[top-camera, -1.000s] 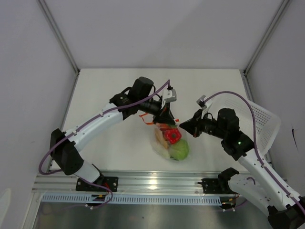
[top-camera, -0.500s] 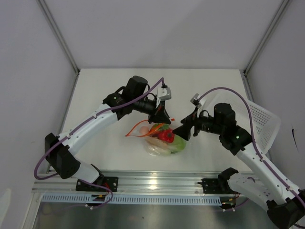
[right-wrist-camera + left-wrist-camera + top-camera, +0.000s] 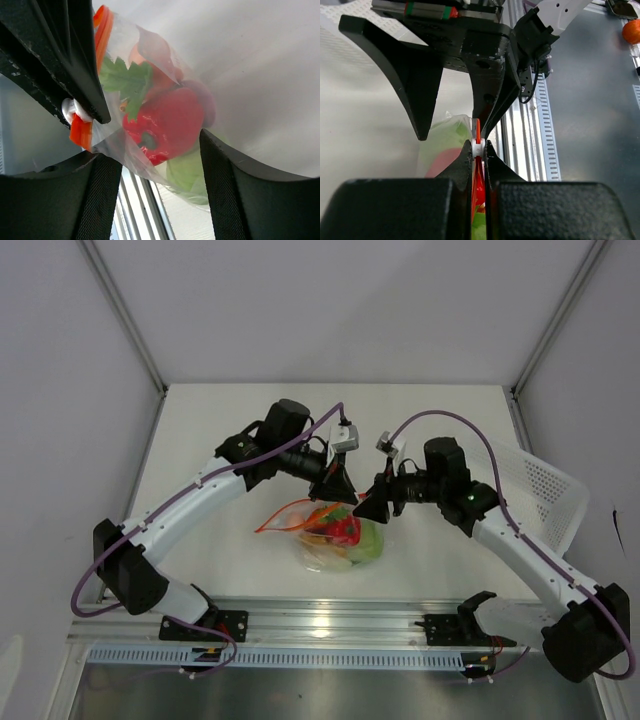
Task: Place the food in the zip-top bag and seal the zipper
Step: Zip the zipper food storage bag at the center of the board.
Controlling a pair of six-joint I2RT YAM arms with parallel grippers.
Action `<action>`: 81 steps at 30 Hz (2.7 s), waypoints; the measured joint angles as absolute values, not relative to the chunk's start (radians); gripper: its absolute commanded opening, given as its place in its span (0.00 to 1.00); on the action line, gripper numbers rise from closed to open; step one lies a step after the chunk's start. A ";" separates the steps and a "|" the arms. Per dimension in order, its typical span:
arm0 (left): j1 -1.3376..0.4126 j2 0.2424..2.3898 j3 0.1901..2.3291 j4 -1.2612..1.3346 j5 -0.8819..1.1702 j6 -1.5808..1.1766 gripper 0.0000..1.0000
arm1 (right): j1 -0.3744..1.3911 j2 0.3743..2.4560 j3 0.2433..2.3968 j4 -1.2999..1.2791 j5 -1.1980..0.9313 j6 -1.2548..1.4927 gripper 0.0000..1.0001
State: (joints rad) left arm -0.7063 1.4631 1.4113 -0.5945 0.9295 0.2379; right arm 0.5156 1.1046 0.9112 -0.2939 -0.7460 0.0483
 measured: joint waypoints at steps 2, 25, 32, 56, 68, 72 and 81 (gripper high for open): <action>-0.706 1.463 1.411 -0.595 0.932 0.238 0.01 | 0.509 1.123 0.911 -0.281 -0.778 0.047 0.63; -0.701 1.497 1.453 -0.632 0.894 0.243 0.00 | 0.539 1.148 0.912 -0.179 -0.827 0.113 0.00; -0.699 1.502 1.464 -0.622 0.857 0.235 0.01 | 0.529 1.074 0.891 -0.144 -0.780 0.169 0.00; -0.671 1.458 1.403 -0.616 0.882 0.210 0.00 | 0.480 0.976 0.861 -0.176 -0.786 0.166 0.69; -0.670 1.458 1.403 -0.622 0.905 0.210 0.01 | 0.530 1.112 0.966 -0.231 -0.844 0.081 0.68; -0.670 1.458 1.403 -0.625 0.905 0.210 0.01 | 0.593 1.171 0.971 -0.260 -0.843 0.059 0.63; -0.670 1.458 1.403 -0.634 0.920 0.210 0.01 | 0.608 1.184 0.971 -0.255 -0.836 0.048 0.36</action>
State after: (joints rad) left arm -0.6697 1.4578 1.4029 -0.6338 0.9203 0.2104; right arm 0.6083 1.1835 0.9710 -0.2550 -0.8360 0.0479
